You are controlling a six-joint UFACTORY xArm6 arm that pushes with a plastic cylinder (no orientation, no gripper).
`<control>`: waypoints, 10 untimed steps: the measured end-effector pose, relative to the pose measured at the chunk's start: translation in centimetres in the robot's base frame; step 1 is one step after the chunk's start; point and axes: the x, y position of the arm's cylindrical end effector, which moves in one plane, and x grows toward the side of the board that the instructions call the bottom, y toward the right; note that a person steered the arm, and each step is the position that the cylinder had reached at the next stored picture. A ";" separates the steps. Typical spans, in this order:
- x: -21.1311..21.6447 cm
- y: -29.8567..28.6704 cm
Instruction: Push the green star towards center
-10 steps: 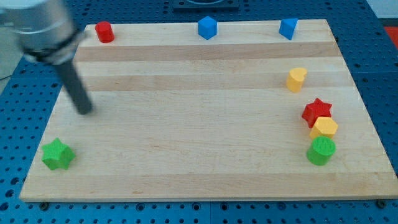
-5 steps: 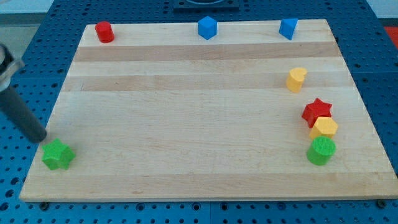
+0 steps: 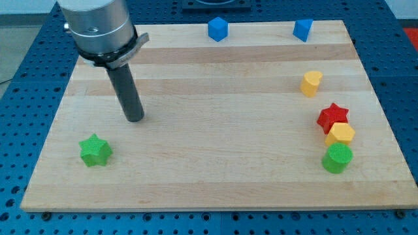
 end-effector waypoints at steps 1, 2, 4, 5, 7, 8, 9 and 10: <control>0.4 -8.3; 3.0 -13.9; 4.9 -3.5; 5.4 -3.9; 13.2 -7.3; 12.4 -2.0; 9.8 -0.8; 11.7 -4.6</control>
